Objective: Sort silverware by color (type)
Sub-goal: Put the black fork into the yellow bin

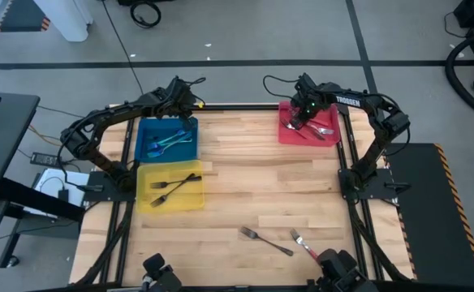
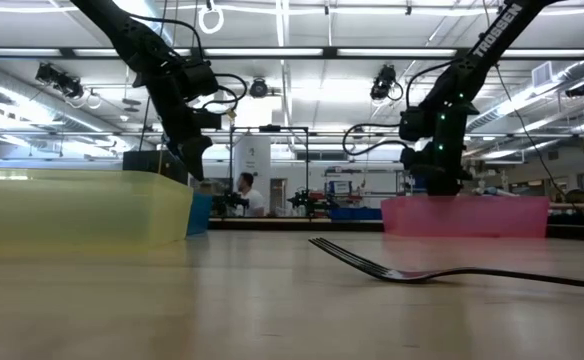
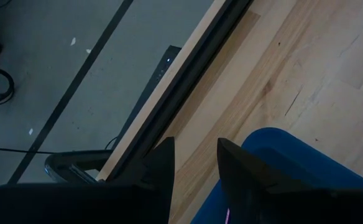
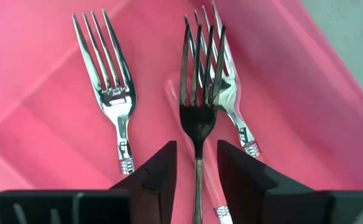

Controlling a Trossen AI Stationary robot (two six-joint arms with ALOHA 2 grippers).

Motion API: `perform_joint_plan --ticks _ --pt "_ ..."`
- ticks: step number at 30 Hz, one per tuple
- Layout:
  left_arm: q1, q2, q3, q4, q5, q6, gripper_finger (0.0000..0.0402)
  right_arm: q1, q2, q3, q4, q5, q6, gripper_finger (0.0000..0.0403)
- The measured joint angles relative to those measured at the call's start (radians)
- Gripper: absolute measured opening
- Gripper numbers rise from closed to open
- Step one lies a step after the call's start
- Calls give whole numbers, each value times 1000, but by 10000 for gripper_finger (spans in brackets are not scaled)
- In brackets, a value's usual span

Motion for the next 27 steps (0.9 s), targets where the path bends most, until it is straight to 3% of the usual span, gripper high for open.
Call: perform_joint_plan --ticks 6,12,18,27 --pt "0 0 0 0 0 0 121 0 62 0 -15 17 72 133" --pt "0 0 0 0 0 0 121 2 121 15 -23 106 75 133" --pt "0 0 0 0 0 -6 121 -1 118 51 -74 20 72 122" --pt "0 0 0 0 0 -8 121 -9 102 70 -71 15 72 111"
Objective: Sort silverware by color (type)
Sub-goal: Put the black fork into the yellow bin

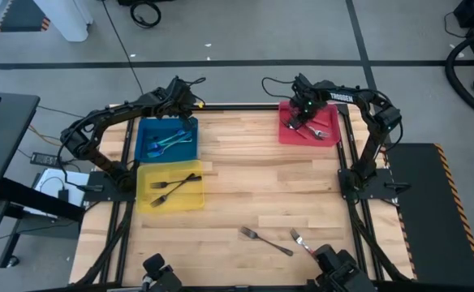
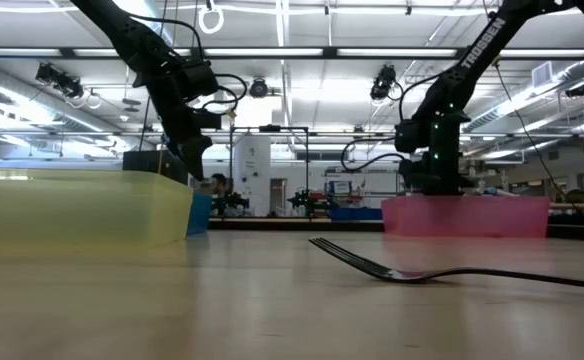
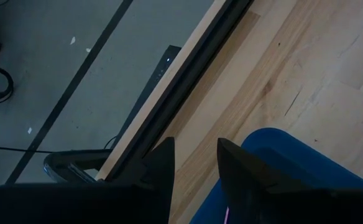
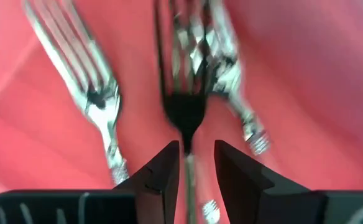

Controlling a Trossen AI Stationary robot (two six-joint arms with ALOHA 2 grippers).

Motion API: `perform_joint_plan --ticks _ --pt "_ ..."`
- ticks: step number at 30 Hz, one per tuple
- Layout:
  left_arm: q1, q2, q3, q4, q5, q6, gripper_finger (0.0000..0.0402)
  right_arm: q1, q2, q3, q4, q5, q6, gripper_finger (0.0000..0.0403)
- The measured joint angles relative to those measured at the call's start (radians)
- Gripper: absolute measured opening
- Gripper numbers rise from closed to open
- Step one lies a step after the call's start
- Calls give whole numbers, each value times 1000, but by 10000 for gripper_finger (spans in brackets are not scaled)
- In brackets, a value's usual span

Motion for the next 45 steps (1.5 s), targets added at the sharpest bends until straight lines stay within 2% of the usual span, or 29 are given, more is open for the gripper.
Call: perform_joint_plan --ticks 10,19,38,45 --pt "0 0 0 0 0 0 121 1 9 -14 13 5 0 99" --pt "0 0 0 0 0 -1 121 2 34 -9 9 22 0 11" --pt "0 0 0 1 1 -5 121 1 -67 2 2 24 -31 7" --pt "0 0 0 24 97 -100 121 3 -138 68 17 24 -67 7"
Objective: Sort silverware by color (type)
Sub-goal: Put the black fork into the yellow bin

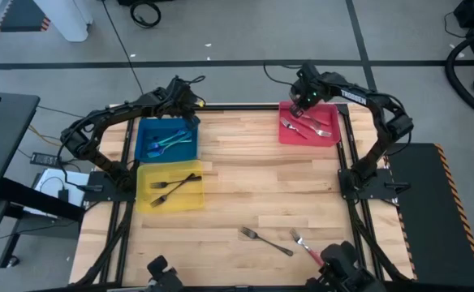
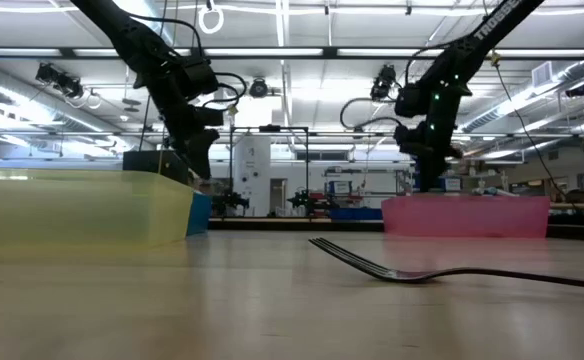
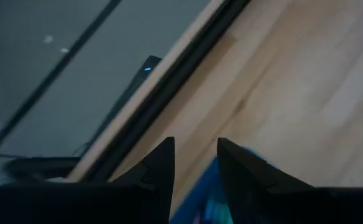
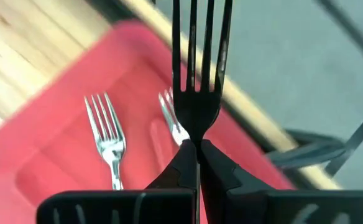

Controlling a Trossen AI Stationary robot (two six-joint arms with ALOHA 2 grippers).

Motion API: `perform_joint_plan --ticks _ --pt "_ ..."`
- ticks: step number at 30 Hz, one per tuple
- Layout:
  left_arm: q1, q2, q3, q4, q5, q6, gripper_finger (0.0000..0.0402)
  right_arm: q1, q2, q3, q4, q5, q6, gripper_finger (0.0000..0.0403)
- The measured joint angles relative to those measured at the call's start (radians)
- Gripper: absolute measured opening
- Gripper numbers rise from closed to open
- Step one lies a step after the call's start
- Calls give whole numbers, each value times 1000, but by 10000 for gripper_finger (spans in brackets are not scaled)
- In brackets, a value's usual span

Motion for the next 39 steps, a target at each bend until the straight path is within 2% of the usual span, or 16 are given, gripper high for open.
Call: perform_joint_plan --ticks 3,11,21,32,39 --pt "-11 0 0 0 37 -29 121 9 -31 8 19 -6 -10 7" --pt "-92 0 0 36 40 -95 121 69 -80 8 57 -29 -11 7" --pt "-204 0 0 256 40 -225 121 230 -97 8 167 -29 -34 7" --pt "-328 0 0 440 51 -448 121 428 -96 8 325 -26 -64 7" --pt "-455 0 0 596 52 -475 121 546 -96 8 413 53 -55 7"
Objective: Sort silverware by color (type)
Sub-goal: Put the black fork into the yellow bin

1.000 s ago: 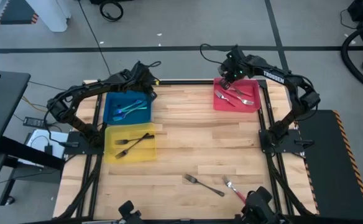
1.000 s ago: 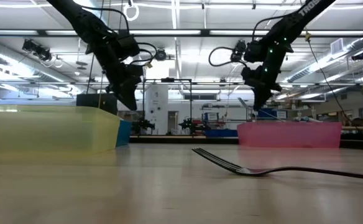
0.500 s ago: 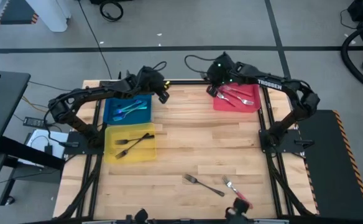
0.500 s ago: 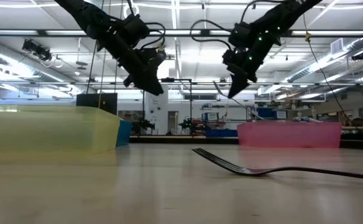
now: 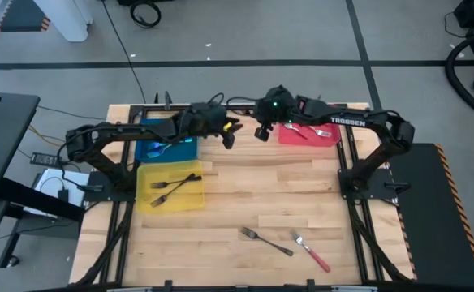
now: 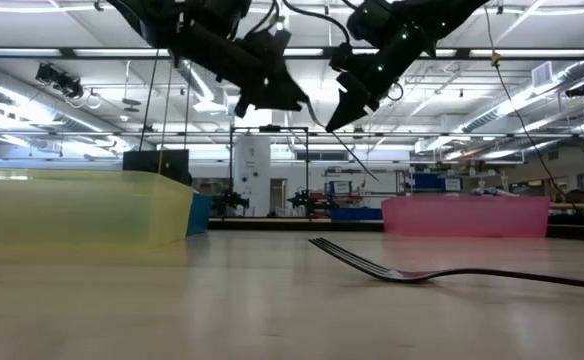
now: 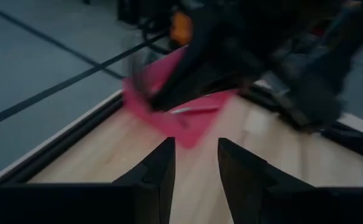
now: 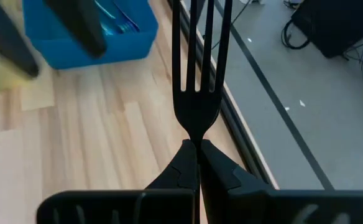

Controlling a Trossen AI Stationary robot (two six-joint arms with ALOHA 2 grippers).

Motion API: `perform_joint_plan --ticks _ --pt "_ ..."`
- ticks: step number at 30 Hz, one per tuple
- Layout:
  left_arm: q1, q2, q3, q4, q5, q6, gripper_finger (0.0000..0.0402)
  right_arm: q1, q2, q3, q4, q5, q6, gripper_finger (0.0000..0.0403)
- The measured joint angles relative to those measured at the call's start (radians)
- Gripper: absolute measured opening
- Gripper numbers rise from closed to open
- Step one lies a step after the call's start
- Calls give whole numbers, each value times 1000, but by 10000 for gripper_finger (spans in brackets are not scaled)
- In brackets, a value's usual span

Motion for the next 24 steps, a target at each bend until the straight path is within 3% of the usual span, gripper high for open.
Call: perform_joint_plan --ticks 7,15,24 --pt "-97 0 0 -1 -189 -2 121 101 -3 0 4 88 50 7" --pt "-141 0 0 11 -282 -15 121 193 -39 0 1 130 76 8" --pt "-139 2 -1 124 -290 40 117 227 -49 2 11 170 90 8"
